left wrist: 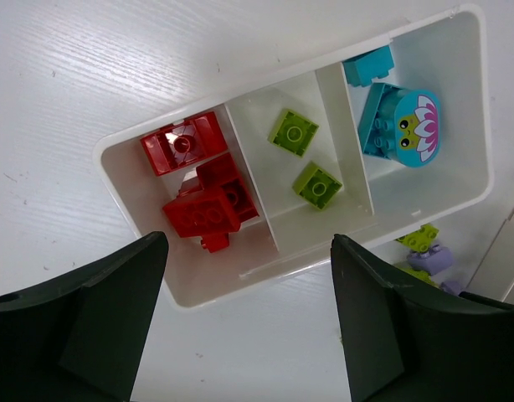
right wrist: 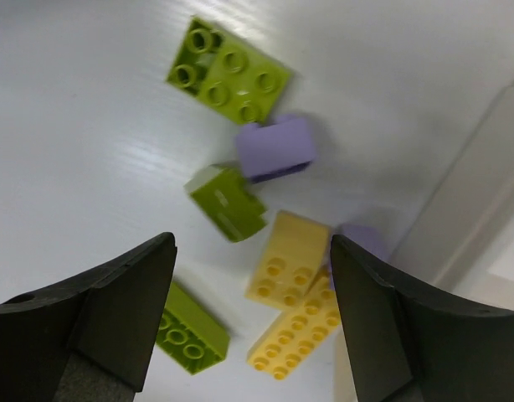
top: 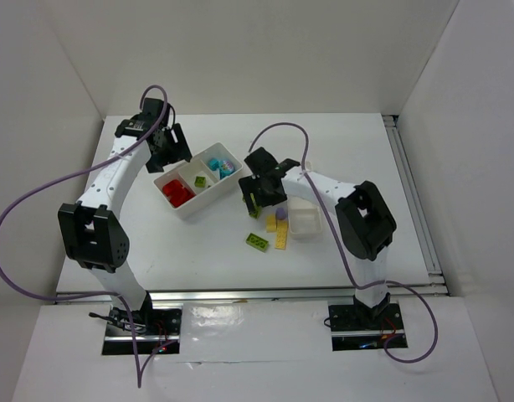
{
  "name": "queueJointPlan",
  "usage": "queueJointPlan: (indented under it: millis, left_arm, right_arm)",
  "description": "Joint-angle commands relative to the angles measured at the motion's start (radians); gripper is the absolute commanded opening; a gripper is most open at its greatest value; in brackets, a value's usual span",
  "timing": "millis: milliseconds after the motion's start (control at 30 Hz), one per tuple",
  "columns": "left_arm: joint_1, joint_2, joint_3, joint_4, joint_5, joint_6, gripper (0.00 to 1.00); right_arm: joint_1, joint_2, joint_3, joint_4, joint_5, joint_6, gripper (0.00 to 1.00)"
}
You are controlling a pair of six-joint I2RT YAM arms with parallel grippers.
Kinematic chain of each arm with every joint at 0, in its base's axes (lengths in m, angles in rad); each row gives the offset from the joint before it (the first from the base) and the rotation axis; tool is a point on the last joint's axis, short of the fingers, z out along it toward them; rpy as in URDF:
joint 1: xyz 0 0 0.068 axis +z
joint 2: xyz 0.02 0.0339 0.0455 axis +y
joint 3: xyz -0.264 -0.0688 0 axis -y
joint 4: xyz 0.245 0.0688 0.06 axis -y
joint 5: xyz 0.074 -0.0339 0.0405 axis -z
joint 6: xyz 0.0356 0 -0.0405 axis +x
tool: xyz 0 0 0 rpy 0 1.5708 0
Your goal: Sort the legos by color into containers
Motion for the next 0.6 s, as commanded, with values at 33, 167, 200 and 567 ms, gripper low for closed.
queueJointPlan:
  millis: [33, 167, 200, 567]
  left_arm:
    - [-0.004, -0.026, -0.01, 0.017, 0.007, 0.005, 0.88]
    - [-0.004, -0.026, -0.01, 0.017, 0.007, 0.005, 0.87]
    - [-0.013, -0.026, -0.01, 0.017, 0.007, 0.005, 0.87]
    - [-0.013, -0.008, -0.019, 0.026, 0.017, 0.005, 0.87]
  right_arm:
    - [0.029, -0.029, 0.005, 0.03, -0.089, 0.057, 0.8]
    - [0.04, -0.029, -0.005, 0.074, -0.11, 0.077, 0.66]
    - [0.04, -0.018, -0.005, 0.083, -0.11, 0.077, 0.64]
    - [0.049, 0.08, 0.081, 0.037, -0.038, 0.088, 0.68]
